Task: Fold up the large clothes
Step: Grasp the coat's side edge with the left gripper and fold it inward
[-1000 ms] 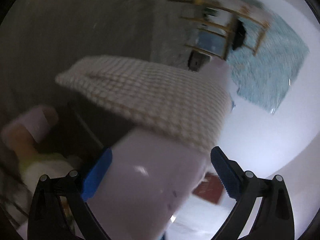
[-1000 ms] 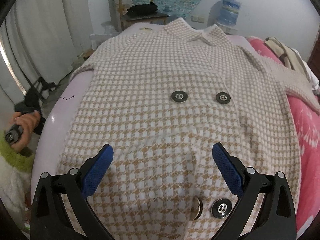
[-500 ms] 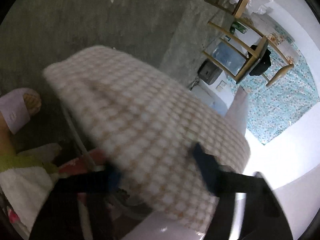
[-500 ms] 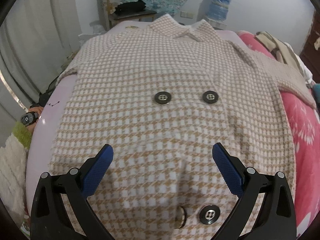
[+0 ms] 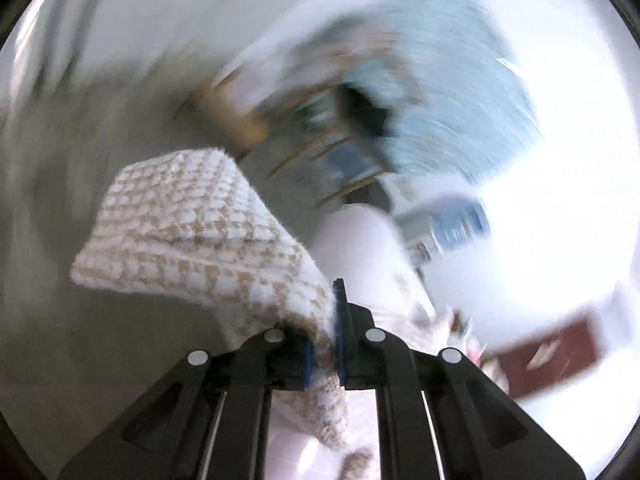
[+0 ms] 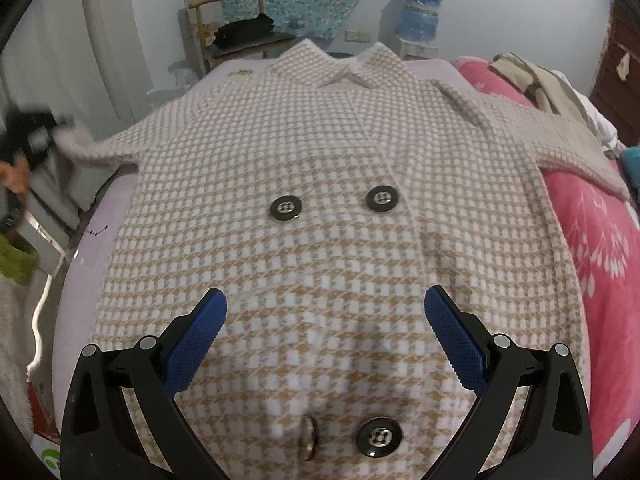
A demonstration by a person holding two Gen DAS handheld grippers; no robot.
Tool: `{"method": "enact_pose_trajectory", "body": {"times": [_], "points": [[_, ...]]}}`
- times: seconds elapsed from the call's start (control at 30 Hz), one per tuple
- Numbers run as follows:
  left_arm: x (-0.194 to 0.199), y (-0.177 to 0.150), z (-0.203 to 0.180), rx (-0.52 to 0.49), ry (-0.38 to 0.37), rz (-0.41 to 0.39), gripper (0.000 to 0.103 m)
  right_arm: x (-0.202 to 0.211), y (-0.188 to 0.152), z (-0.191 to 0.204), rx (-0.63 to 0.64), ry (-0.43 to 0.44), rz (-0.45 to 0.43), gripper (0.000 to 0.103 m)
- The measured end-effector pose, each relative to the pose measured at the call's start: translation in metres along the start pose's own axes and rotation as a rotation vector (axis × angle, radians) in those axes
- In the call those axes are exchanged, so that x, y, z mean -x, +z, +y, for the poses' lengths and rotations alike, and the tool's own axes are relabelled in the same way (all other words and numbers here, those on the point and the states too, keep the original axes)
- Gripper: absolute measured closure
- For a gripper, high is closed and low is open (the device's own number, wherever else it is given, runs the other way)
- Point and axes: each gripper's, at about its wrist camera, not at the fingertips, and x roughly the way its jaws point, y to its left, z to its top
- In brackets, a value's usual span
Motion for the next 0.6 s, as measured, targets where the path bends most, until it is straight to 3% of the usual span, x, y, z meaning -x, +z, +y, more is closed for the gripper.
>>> {"method": "enact_pose_trajectory", "body": {"times": [0.13, 0.23, 0.27, 0.4, 0.5, 0.57, 0.6], "points": [[0.025, -0.042, -0.146, -0.446, -0.054, -0.016, 0.094, 0.007, 0.000, -0.016, -0.035, -0.005, -0.023, 0.008], [0.020, -0.106, -0.210, -0.657, -0.114, 0.062, 0.093, 0.013, -0.003, -0.028, -0.058, -0.016, -0.035, 0.008], [0.012, -0.135, -0.222, -0.705, -0.144, 0.120, 0.091, 0.015, -0.005, -0.031, -0.065, -0.019, -0.039, 0.008], [-0.031, -0.214, -0.214, -0.749, -0.134, 0.314, 0.083, 0.019, -0.013, -0.051, -0.097, -0.026, -0.041, 0.008], [-0.065, -0.258, -0.182, -0.732, -0.069, 0.419, 0.058, 0.019, -0.018, -0.064, -0.114, -0.026, -0.030, 0.008], [-0.068, -0.275, -0.172, -0.733, -0.026, 0.412, 0.039, 0.018, -0.021, -0.072, -0.119, -0.025, -0.020, 0.008], [-0.062, -0.281, -0.168, -0.727, -0.038, 0.409, 0.036, 0.018, -0.022, -0.075, -0.121, -0.024, -0.016, 0.008]]}}
